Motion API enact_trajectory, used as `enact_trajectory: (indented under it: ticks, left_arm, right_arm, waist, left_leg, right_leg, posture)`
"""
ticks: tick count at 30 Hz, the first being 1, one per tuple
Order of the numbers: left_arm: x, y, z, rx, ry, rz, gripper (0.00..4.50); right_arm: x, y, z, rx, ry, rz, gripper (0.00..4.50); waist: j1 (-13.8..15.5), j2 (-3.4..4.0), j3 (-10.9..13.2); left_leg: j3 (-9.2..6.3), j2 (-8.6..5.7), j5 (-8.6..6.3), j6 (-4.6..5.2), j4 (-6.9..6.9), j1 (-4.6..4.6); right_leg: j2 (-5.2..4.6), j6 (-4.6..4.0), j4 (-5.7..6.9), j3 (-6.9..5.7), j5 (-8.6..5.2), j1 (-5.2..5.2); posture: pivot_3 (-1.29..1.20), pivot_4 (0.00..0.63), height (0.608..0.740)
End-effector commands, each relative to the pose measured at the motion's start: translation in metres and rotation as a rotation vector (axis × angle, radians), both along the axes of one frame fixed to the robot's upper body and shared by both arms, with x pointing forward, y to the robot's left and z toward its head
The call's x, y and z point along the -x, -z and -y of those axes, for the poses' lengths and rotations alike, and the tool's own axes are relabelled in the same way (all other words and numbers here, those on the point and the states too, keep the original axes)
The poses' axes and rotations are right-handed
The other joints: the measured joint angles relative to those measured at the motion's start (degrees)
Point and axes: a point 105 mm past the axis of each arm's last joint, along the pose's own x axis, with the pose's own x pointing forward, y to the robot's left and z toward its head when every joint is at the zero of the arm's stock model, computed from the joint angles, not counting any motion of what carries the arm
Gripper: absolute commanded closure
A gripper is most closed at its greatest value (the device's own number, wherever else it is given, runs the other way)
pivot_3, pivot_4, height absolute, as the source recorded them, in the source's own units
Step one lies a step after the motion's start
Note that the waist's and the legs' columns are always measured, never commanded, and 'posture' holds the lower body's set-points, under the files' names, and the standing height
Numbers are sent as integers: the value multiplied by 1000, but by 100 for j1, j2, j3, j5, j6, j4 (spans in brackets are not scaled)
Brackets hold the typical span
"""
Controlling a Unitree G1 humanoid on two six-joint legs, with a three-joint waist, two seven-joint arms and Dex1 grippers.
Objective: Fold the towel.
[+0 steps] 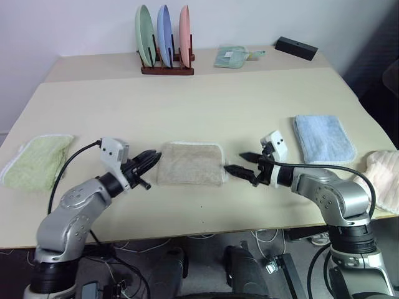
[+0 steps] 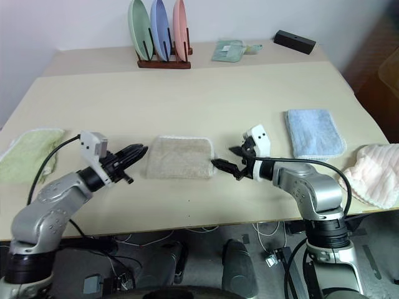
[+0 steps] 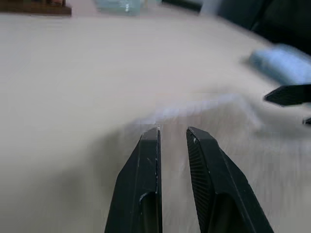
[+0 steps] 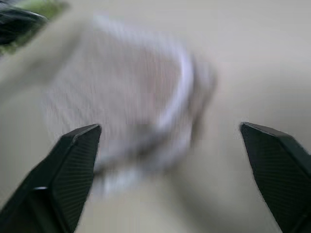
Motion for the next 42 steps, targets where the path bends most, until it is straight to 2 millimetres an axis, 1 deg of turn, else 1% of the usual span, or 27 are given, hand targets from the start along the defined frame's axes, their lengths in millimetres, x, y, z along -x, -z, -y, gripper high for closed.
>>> enact_trajectory:
  ticks: [1, 3, 5, 7, 9, 12, 15, 16, 18, 19, 21, 22, 24, 26, 27, 28, 30, 32, 34, 35, 37, 40, 42]
  left_arm:
    - [11, -14, -4, -43, 20, 75, 3695]
    - [13, -17, -7, -26, 11, 78, 3695]
    - [17, -19, -9, -17, 6, 79, 3695]
    - [20, -18, -10, -37, 8, 76, 3695]
    - [22, -16, -9, -50, 12, 74, 3695]
    - [23, -16, -6, -44, 17, 76, 3695]
    - [22, -17, -5, -38, 15, 79, 3695]
    - [22, -17, -4, -34, 16, 80, 3695]
    - [22, -17, -2, -28, 17, 81, 3695]
    - [22, -17, -1, -25, 18, 81, 3695]
    - [22, -16, 1, -25, 21, 82, 3695]
    - [22, -16, 2, -26, 22, 85, 3695]
    - [19, -18, 3, -17, 18, 92, 3695]
    - [16, -21, 6, -7, 22, 103, 3695]
    - [14, -22, 8, -5, 24, 107, 3695]
    - [13, -23, 10, 4, 30, 110, 3695]
    - [8, -25, 21, 28, 64, 112, 3695]
    - [4, -23, 30, 38, 95, 109, 3695]
    - [0, -21, 37, 43, 121, 102, 3695]
    - [-2, -21, 41, 51, 138, 99, 3695]
    - [-6, -21, 49, 62, 168, 99, 3695]
    - [-8, -21, 55, 69, 190, 97, 3695]
    - [-9, -20, 59, 69, 206, 93, 3695]
  right_arm:
    - [-6, -10, -8, -96, 49, -42, 86]
    - [-10, -9, -12, -125, 81, -80, 86]
    - [-12, -8, -22, -169, 89, -127, 86]
    - [-10, -5, -36, -192, 64, -173, 86]
    - [-8, -1, -45, -188, 51, -202, 86]
    - [-10, 2, -55, -191, 54, -220, 913]
    - [-12, -5, -61, -236, 51, -220, 2360]
    - [-12, -8, -62, -252, 52, -217, 2923]
    - [-15, -16, -60, -286, 67, -206, 3862]
    - [-16, -19, -57, -296, 75, -197, 4459]
    - [-20, -39, -48, -338, 86, -113, 4459]
    - [-22, -51, -42, -360, 91, -56, 4459]
    - [-27, -77, -21, -399, 137, 59, 4459]
    - [-38, -99, 14, -405, 259, 168, 4459]
    - [-42, -105, 26, -405, 305, 196, 4459]
    - [-47, -112, 44, -406, 380, 222, 4459]
    - [-53, -128, 95, -405, 587, 291, 4459]
    - [-50, -136, 132, -424, 729, 327, 4459]
    - [-44, -133, 160, -452, 856, 321, 4459]
    - [-41, -123, 177, -460, 947, 284, 4459]
    - [-32, -99, 199, -463, 1091, 194, 4459]
    - [-19, -68, 212, -457, 1207, 81, 4459]
    - [-10, -47, 211, -443, 1241, -5, 4459]
  waist:
    - [-1, 0, 0]
    - [8, 1, 0]
    - [16, 1, 0]
    - [13, 1, 0]
    - [9, 1, 0]
    - [2, 1, 0]
    - [-27, 2, 0]
    - [-39, 3, 0]
    - [-73, 3, 0]
    - [-85, 3, 0]
    - [-95, 3, 0]
    - [-97, 3, 1]
    - [-103, 5, 2]
    - [-93, 5, 2]
    - [-87, 5, 2]
    - [-92, 4, 1]
    - [-83, 4, 1]
    - [-81, 3, 1]
    - [-90, 3, 1]
    - [-98, 5, 0]
    - [-112, 4, 0]
    - [-128, 12, -3]
    - [-126, 17, -6]
  left_leg:
    - [1, 0, 0, 0, 0, 0]
    - [-1, 1, 0, 0, 0, 0]
    - [-2, 0, 0, 0, 0, 0]
    - [-2, 0, 0, 0, 0, 0]
    - [-2, 0, 0, 0, -2, 0]
    - [-1, -1, 0, 0, -3, 0]
    - [-2, 0, 0, 0, -3, 1]
    - [-1, 0, 0, 0, -4, 1]
    - [-2, 0, 0, 0, -5, 0]
    - [-3, 0, 0, 0, -5, 0]
    - [-4, 0, 0, 0, -7, 0]
    - [-4, -1, 0, 0, -8, 0]
    - [-3, -1, 0, 0, -9, 0]
    - [-2, -1, 0, 0, -8, 0]
    - [-2, -2, 0, 0, -8, -1]
    - [-2, -2, 0, 0, -8, -1]
    - [3, -2, 0, 0, -9, -1]
    - [16, -4, 0, 0, -8, -2]
    - [21, -3, 0, 0, -9, -2]
    - [22, -3, 0, 0, -10, -2]
    - [25, -1, 1, 1, -11, -1]
    - [30, 2, 1, 1, -13, 1]
    - [31, 4, 1, 2, -15, 4]
  right_leg:
    - [0, -2, 1, 1, 0, 0]
    - [0, -3, 1, 0, 1, 0]
    - [0, -2, 0, -1, 2, -1]
    - [0, 9, 0, -1, 7, -2]
    - [0, 12, 0, -1, 9, -3]
    - [0, 12, 0, -1, 9, -3]
    - [3, 11, 1, -1, 9, -4]
    - [3, 13, 1, -1, 10, -5]
    - [3, 14, 1, -1, 11, -6]
    - [3, 15, 1, -2, 11, -6]
    - [3, 16, 1, -3, 11, -6]
    - [3, 16, 1, -3, 11, -6]
    - [3, 16, 0, -3, 11, -6]
    - [3, 17, 1, -3, 12, -6]
    - [3, 17, 0, -4, 12, -6]
    - [3, 17, 0, -4, 12, -5]
    - [3, 17, -1, -4, 12, -4]
    - [3, 17, -4, -4, 12, -3]
    - [3, 18, -4, -4, 12, -3]
    - [3, 18, -4, -4, 12, -3]
    - [3, 18, -3, -3, 12, -3]
    - [3, 18, -1, 1, 12, -4]
    - [3, 18, 0, 3, 12, -4]
  posture:
    - [0, 150, 737]
    - [0, 150, 737]
    - [0, 150, 737]
    - [0, 150, 737]
    - [0, 150, 737]
    - [0, 150, 737]
    - [0, 150, 737]
    - [0, 150, 737]
    - [0, 150, 737]
    - [0, 150, 737]
    - [0, 150, 737]
    - [0, 150, 737]
    - [0, 150, 737]
    - [0, 150, 737]
    - [0, 150, 737]
    - [0, 150, 737]
    - [0, 150, 737]
    - [0, 150, 737]
    - [0, 150, 737]
    - [0, 150, 737]
    - [0, 150, 737]
    - [0, 150, 737]
    - [0, 150, 737]
